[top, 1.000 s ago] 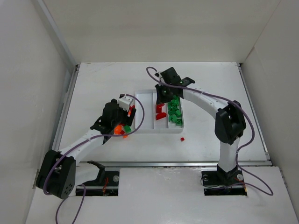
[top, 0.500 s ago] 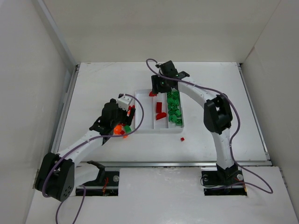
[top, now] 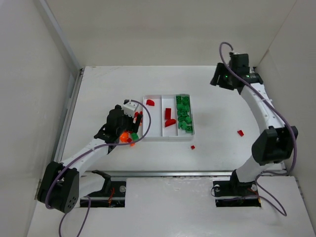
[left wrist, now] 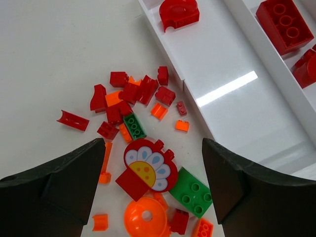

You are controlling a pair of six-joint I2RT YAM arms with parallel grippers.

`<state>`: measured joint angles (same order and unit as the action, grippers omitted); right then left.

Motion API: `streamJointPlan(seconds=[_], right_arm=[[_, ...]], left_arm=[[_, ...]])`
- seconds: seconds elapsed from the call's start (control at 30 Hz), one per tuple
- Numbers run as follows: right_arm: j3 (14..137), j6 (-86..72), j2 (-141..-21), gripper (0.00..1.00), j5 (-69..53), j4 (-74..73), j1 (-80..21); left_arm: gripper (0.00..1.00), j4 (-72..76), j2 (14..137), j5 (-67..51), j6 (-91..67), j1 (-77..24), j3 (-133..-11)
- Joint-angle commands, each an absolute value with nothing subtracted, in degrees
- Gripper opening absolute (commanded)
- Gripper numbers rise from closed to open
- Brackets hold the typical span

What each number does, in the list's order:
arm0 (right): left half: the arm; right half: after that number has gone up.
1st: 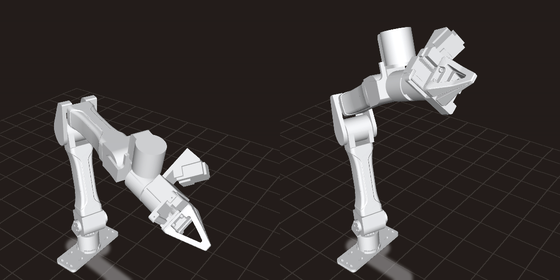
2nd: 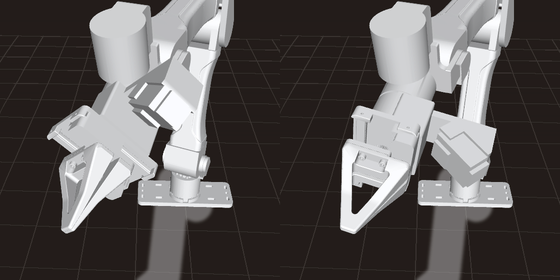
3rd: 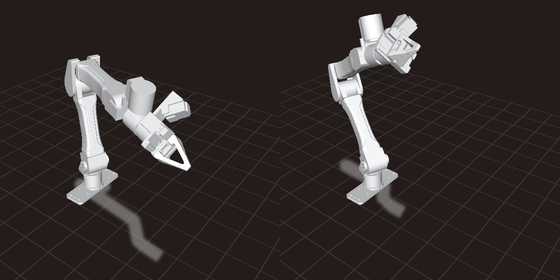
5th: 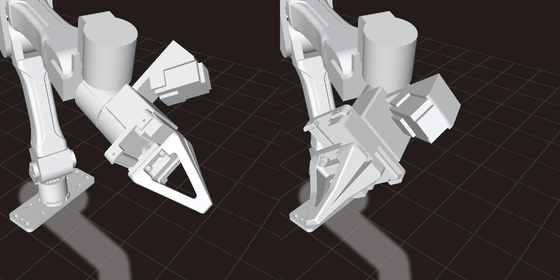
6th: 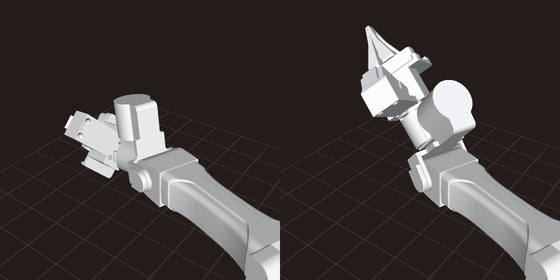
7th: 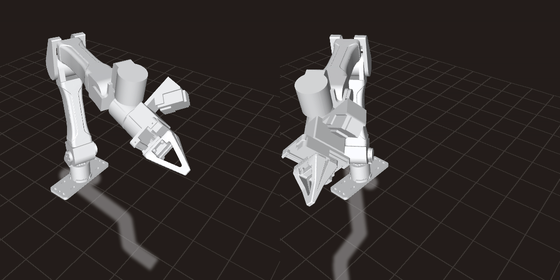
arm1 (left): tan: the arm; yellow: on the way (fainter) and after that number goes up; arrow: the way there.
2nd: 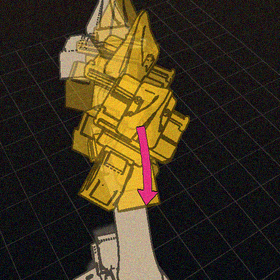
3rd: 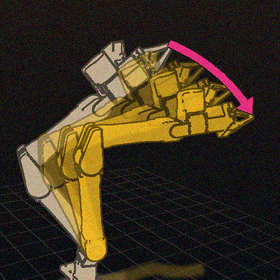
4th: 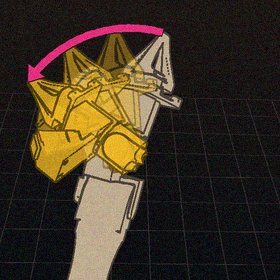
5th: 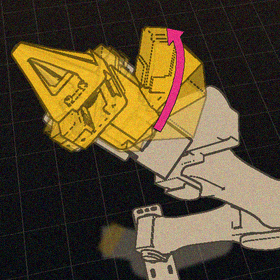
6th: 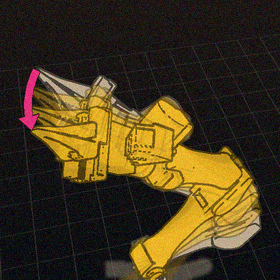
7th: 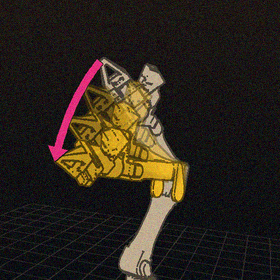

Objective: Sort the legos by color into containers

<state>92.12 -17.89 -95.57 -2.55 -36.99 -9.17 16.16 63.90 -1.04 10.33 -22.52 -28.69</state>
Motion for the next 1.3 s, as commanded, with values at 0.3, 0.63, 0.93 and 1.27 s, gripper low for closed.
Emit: streamJointPlan(seconds=[0.3,0.63,0.93,1.27], right_arm=[[67.16,-27.25,-82.71,0.88,2.02,-43.77,12.56],[62.49,-21.73,-90.59,0.96,5.63,-45.18,18.11],[68.64,-10.47,-101.86,0.92,6.06,-47.45,18.11],[67.94,-8.79,-105.38,0.63,4.75,-47.46,18.11]], left_arm=[[0.77,21.36,65.3,-0.7,12.48,-21.62,-29.09],[0.77,22.59,65.3,-0.7,11.95,-21.09,-27.95],[0.78,23.73,65.3,-0.7,11.95,-20.57,-27.42],[0.78,23.73,65.82,-0.7,11.95,-20.04,-27.42]])
